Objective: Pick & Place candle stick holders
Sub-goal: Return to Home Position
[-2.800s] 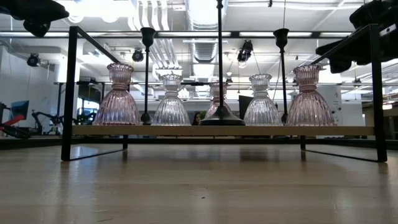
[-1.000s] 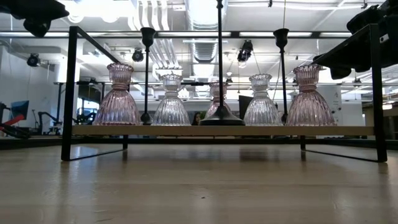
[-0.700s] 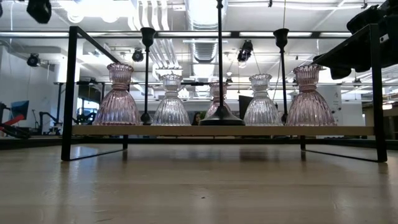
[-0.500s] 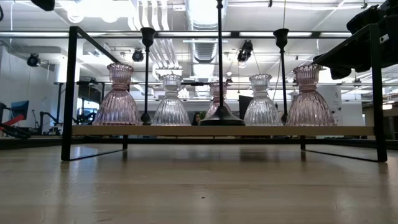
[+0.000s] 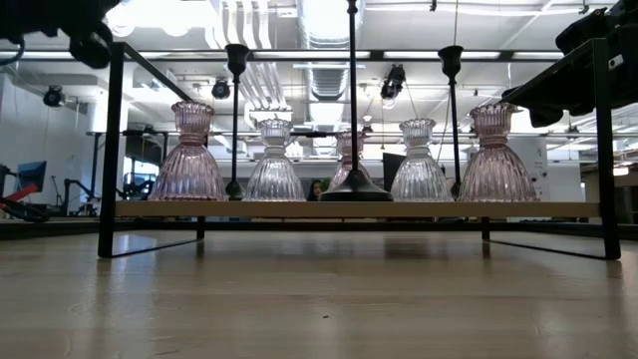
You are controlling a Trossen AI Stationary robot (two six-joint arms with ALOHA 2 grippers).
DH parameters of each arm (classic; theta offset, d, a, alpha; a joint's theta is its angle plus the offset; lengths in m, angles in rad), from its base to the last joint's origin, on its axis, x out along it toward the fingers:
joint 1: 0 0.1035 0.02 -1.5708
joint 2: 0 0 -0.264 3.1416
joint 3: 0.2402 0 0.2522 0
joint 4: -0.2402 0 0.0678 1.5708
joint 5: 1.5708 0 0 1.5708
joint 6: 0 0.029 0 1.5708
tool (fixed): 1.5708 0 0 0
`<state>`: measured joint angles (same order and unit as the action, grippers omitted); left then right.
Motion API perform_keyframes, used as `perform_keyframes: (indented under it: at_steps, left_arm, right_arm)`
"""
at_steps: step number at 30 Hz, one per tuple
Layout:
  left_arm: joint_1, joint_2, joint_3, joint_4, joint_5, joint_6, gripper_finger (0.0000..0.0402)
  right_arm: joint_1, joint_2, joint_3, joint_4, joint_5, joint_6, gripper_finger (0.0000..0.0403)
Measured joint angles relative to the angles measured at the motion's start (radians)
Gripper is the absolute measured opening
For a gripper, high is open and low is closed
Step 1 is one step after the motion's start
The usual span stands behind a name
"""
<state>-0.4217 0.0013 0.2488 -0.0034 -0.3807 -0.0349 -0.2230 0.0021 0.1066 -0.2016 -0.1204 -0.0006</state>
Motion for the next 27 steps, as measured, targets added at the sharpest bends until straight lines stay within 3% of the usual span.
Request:
perform_keyframes:
  at_steps: [5,13,23,27]
  left_arm:
    - [0.0,0.0,-0.041,-0.003,0.11,-0.002,0.0088]
    - [0.035,0.0,-0.013,-0.127,0.14,-0.003,0.0088]
    - [0.303,0.0,0.001,-0.154,0.339,-0.01,0.0088]
    - [0.413,0.0,-0.015,-0.15,0.346,-0.026,0.0088]
  right_arm:
    - [0.0,0.0,0.0,0.0,0.0,0.0,0.0008]
    - [0.0,0.0,0.0,0.0,0.0,0.0,0.0008]
    - [0.0,0.0,0.0,0.001,0.0,0.0,0.0008]
    - [0.0,0.0,0.0,0.001,0.0,0.0,0.0008]
